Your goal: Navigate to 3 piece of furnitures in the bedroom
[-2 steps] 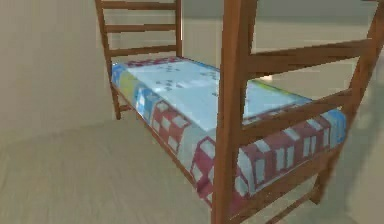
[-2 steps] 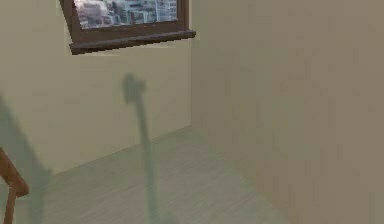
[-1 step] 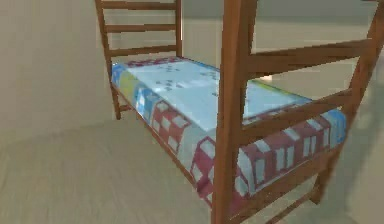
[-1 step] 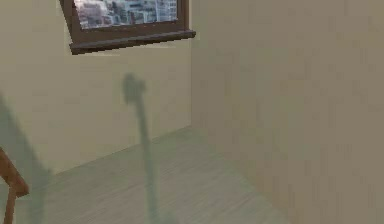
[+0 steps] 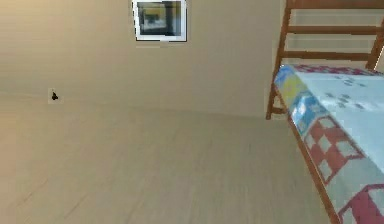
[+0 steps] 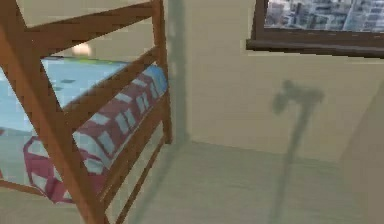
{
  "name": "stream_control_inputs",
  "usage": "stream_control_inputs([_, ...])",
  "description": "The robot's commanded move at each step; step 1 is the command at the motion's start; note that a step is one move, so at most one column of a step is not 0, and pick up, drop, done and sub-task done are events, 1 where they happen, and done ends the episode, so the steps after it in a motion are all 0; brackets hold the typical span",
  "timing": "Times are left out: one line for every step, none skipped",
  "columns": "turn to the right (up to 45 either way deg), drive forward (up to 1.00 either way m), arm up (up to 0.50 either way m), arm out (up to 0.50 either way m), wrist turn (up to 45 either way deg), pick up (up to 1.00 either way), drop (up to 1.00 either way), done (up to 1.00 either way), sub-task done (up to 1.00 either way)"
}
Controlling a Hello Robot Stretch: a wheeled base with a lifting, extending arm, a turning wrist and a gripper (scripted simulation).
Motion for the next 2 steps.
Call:
stream_control_inputs([-45.0,0.00,0.00,0.00,0.0,0.00,0.00,0.00,0.00])
stream_control_inputs([-30.0,0.00,0.00,0.00,0.0,0.00,0.00,0.00,0.00])
